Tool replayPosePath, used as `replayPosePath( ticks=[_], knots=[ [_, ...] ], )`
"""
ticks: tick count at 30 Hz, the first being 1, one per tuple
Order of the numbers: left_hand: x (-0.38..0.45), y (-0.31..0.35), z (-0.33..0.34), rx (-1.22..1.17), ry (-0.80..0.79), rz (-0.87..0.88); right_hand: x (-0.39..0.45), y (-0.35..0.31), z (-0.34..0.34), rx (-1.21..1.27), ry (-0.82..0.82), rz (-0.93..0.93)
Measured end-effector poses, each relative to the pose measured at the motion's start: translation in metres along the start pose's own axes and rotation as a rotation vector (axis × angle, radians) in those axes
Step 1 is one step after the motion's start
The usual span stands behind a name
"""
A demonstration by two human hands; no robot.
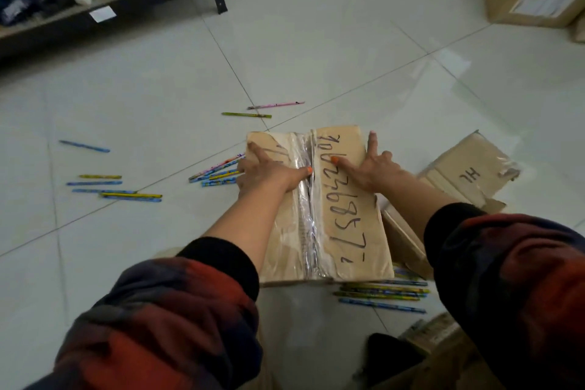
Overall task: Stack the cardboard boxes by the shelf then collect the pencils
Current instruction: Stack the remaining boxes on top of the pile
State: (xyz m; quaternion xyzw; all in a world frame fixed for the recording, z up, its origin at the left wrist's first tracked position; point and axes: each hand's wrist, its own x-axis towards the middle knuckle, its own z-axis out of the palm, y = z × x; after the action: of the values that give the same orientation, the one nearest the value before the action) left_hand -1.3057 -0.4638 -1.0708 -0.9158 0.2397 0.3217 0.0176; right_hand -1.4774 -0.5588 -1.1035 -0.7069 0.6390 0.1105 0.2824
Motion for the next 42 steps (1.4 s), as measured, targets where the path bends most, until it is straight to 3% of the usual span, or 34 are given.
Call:
replayPosePath(
  ticks=[3, 8, 18, 28, 35, 39, 42],
  knots=[
    [-0.005, 0.002, 0.004, -0.005, 0.02, 0.002, -0.006, 0.004, 0.0, 0.081, -0.058, 0.072],
    [-0.013, 0.0, 0.007, -0.051, 0.06, 0.016, -0.013, 0.012, -0.001, -0.064, -0.094, 0.028],
    [-0.025, 0.012, 0.005, -0.123, 0.125, 0.123, -0.007, 0.038, -0.001, -0.059, -0.141, 0.119],
    [-0.038, 0.036, 0.005, -0.191, 0.144, 0.16, -0.017, 0.057, -0.014, 0.338, -0.226, 0.123],
    [-0.046, 0.053, 0.011, -0.213, 0.194, 0.281, -0.028, 0.071, -0.027, 0.54, -0.269, 0.143],
    [-0.055, 0.064, 0.007, -0.286, 0.067, 0.326, -0.027, 0.093, -0.025, 0.587, -0.239, 0.137],
    [-0.064, 0.066, 0.007, -0.138, 0.008, 0.372, -0.045, 0.086, -0.032, 0.701, -0.196, 0.135]
  ],
)
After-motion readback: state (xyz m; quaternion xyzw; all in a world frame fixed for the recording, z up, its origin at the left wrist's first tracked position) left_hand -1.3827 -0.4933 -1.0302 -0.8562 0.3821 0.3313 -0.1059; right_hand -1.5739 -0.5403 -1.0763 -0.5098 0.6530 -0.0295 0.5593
